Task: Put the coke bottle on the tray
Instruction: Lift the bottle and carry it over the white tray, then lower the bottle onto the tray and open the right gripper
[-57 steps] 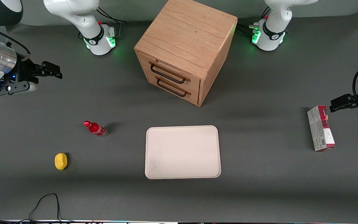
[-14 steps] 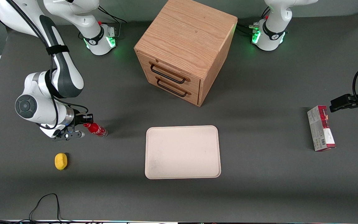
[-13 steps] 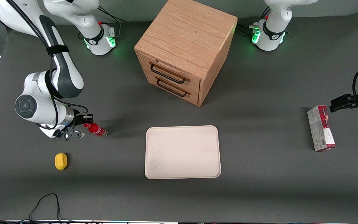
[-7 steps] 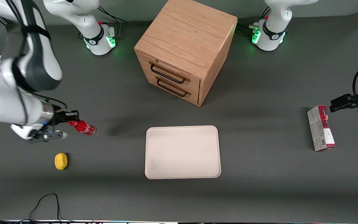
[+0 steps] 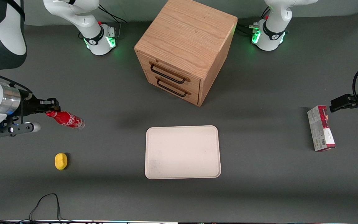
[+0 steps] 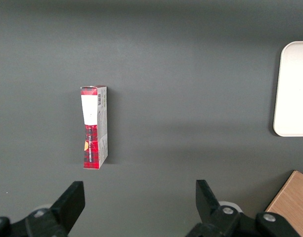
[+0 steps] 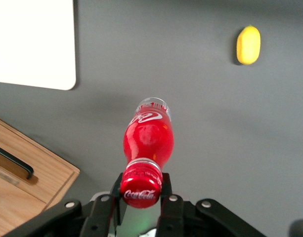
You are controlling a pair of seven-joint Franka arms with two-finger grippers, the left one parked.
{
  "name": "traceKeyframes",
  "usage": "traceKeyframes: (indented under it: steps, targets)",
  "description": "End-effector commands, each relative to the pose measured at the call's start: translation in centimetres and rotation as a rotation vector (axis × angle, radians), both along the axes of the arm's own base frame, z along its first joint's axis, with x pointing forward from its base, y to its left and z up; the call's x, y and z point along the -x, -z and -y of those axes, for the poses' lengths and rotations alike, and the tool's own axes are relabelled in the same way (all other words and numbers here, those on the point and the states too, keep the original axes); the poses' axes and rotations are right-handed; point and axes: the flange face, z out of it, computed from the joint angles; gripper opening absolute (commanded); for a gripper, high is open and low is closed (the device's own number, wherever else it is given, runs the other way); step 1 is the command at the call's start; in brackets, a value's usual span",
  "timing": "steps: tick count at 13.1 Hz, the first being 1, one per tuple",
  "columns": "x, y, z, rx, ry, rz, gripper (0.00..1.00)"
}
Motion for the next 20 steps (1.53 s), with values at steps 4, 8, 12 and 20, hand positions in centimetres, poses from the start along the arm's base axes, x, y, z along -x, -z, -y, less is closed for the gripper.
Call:
traceKeyframes:
  steps: [4,8,12,20]
  targets:
    - [-5.2,4.7,-10.9,-0.113,0.073,0.055,0.06]
    - [-7.5,13.6,-20.1,-0.087,0.105,0.177,0.09]
    - [-8.3,19.1,-24.0,-0.041,0.124,0.263,0.09]
    - [-7.9,21.8,-25.8,-0.033,0.151,0.265,0.12]
